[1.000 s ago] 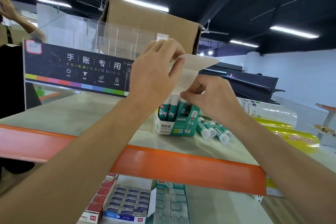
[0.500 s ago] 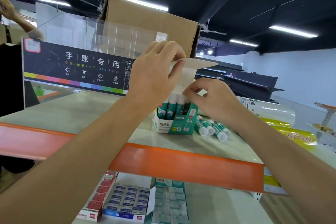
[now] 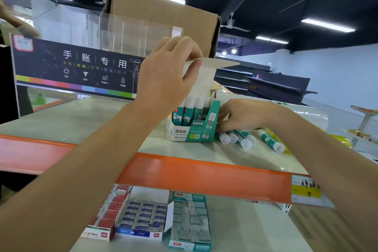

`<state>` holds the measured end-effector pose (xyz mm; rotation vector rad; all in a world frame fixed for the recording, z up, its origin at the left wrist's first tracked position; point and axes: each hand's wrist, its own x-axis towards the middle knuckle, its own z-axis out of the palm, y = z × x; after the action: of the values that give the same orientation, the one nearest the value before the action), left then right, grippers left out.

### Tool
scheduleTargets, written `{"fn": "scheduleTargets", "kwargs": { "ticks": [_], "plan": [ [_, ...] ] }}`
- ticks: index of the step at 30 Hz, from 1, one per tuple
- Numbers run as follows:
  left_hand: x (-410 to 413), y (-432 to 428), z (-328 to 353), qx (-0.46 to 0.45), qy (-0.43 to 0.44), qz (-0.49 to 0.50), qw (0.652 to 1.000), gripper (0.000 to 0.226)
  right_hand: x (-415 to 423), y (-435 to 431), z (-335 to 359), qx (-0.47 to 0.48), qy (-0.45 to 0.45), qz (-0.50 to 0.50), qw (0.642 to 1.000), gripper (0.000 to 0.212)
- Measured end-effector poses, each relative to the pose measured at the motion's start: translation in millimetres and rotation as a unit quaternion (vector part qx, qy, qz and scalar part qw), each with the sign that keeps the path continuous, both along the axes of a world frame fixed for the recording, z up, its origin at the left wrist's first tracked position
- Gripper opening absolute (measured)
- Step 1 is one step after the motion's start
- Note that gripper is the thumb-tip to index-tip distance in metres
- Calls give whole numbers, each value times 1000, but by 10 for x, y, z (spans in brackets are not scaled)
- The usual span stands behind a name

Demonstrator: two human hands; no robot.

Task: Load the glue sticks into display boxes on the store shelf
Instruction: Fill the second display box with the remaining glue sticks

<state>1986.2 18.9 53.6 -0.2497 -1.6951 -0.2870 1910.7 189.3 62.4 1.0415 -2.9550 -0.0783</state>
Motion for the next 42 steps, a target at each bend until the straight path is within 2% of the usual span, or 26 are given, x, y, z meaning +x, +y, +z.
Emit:
{"fn": "scheduleTargets", "kwargs": {
  "ticks": [9, 14, 18, 21, 23, 26, 28, 31, 33, 38, 42],
  "plan": [
    [-25, -21, -7, -2, 5, -3, 1000, 4, -87, 5, 22, 63, -29, -3, 998, 53],
    [-33, -28, -11, -5, 0, -3, 1000, 3, -157, 35, -16, 36, -44, -5, 998, 59],
    [-29, -22, -7, -5, -5, -1, 1000, 3, -108, 55, -48, -24, -72, 13, 997, 49],
    [-24, -19, -6, -2, -4, -1, 1000, 3, -92, 17, -86, -18, -52, 34, 998, 38],
    [-22, -19, -6, -3, -4, 1, 1000, 3, -75, -11, -90, -14, -44, 36, 998, 23],
    [-18, -15, -6, -3, -6, 5, 1000, 3, -55, -32, -95, -25, -43, 31, 998, 24],
    [-12, -16, -5, -3, -6, 6, 1000, 3, -41, -28, -95, -55, -38, 18, 998, 17],
    [-2, -18, -1, -1, -9, 6, 1000, 3, -57, 25, -33, -138, -22, -15, 990, 30],
    [2, -15, 3, -1, -9, 7, 1000, 3, -48, 87, 38, -202, -7, -26, 979, 26],
    [-13, -21, 6, 6, -7, 7, 1000, 3, 47, 164, 135, -405, -8, 5, 914, 17],
    [-27, -19, 30, 10, -7, 9, 1000, 3, 162, 173, 157, -510, -3, 30, 860, 16]
  ]
}}
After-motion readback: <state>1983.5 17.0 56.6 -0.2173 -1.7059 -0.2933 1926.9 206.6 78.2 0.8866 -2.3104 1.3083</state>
